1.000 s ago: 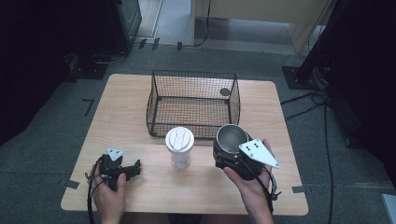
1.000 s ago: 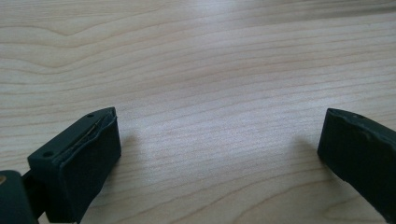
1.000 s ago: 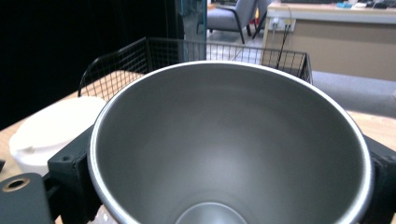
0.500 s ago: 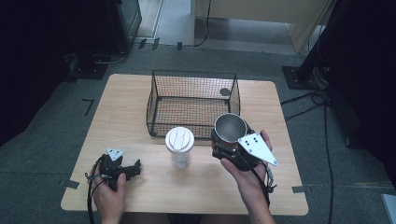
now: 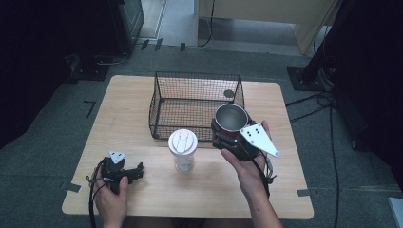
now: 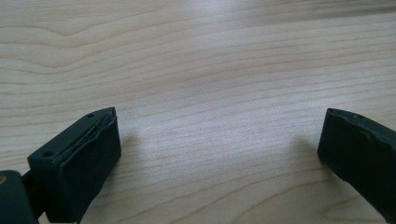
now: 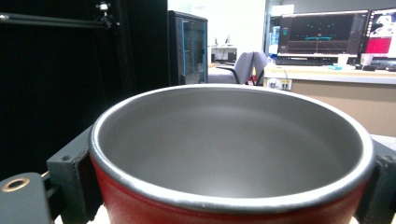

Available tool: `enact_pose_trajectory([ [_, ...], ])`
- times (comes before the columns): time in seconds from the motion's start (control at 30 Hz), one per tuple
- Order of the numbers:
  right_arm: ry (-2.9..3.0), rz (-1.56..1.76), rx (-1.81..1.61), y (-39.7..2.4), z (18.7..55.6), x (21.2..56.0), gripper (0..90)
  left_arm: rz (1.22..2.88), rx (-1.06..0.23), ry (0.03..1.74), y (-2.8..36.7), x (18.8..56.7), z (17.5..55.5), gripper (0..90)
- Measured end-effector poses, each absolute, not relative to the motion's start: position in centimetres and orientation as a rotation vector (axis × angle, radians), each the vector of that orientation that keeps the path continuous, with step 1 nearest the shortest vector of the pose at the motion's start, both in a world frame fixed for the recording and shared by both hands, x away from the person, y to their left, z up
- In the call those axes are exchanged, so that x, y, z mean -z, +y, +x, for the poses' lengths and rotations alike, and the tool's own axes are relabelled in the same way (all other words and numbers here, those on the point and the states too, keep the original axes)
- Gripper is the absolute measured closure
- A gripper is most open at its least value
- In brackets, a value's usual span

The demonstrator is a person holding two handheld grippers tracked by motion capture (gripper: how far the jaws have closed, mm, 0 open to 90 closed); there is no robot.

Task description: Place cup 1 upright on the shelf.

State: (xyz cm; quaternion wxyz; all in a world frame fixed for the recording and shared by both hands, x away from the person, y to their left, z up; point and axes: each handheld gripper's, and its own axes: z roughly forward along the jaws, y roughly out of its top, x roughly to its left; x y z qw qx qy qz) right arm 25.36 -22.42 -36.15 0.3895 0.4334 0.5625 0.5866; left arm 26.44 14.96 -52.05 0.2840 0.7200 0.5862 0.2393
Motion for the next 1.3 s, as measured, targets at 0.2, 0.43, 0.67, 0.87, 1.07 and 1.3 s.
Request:
enact_pose_trajectory([
  [0.2,1.422,1.136,-1.493,-22.7,26.9,35.9,7.0,1.928,-0.641,1.567,15.0,52.0,26.4,0.1],
  [0.43,1.423,1.119,-1.460,-22.3,29.3,35.8,7.0,1.927,-0.641,1.568,15.0,52.0,26.4,0.1],
  [0.67,1.427,1.120,-1.441,-22.0,31.2,36.3,7.0,1.926,-0.642,1.567,15.0,52.1,26.4,0.1],
  [0.87,1.434,1.131,-1.430,-21.9,32.7,36.9,7.0,1.927,-0.641,1.568,15.0,52.0,26.4,0.1],
  [1.07,1.447,1.155,-1.415,-21.7,34.5,37.0,7.0,1.926,-0.642,1.568,15.0,52.1,26.4,0.1],
  [1.3,1.459,1.165,-1.391,-21.2,36.8,36.9,7.0,1.926,-0.642,1.567,15.0,52.1,26.4,0.1],
])
